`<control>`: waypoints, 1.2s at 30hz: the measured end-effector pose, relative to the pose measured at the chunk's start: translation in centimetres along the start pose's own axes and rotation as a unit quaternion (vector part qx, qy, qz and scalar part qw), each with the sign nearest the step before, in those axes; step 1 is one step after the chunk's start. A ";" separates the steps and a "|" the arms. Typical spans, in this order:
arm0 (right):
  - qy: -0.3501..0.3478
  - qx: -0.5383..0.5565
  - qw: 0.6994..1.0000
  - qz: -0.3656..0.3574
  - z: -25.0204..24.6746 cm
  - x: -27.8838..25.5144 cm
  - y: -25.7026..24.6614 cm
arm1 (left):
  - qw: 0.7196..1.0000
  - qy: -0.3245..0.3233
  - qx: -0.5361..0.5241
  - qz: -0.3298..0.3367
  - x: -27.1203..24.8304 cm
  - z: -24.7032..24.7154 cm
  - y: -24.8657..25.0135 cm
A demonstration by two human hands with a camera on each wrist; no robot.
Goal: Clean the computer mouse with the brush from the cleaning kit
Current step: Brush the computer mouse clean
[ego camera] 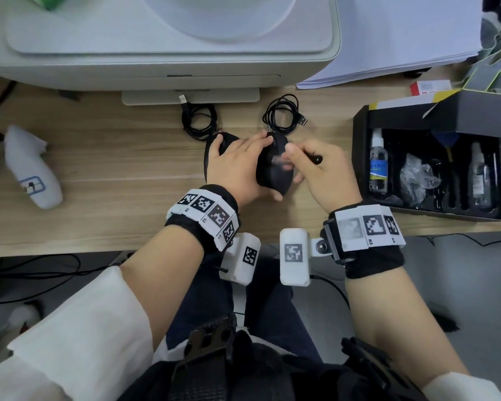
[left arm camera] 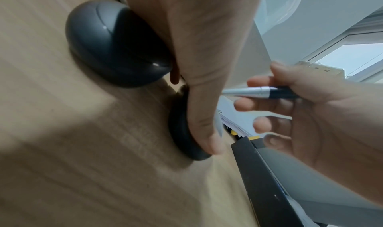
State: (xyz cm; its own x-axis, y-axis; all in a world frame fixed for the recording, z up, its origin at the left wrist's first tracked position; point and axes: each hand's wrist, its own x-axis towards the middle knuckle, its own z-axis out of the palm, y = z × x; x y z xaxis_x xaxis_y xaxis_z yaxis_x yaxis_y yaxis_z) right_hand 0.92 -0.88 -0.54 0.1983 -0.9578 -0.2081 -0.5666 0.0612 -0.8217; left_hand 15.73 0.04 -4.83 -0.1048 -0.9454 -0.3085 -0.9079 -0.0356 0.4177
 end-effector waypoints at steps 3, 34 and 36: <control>-0.016 0.019 0.999 0.036 -0.1 -0.1 0.1 | 1.000 0.003 0.003 -0.001 0.0 0.2 0.0; 0.082 0.043 0.992 0.080 -5.2 -2.4 2.7 | 0.995 -0.013 -0.081 -0.049 0.6 -1.8 0.9; 0.123 0.094 0.984 0.087 -6.8 -3.0 3.3 | 0.986 0.032 -0.145 -0.082 1.4 -2.9 1.5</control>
State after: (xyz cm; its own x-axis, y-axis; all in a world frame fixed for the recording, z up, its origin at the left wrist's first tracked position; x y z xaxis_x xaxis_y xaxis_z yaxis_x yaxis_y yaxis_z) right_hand -6.97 0.35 0.94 -0.1005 -0.9658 -0.2392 -0.4126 0.2592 -0.8733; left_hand 15.39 -2.23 -2.14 0.0670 -0.9373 -0.3420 -0.7557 -0.2714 0.5960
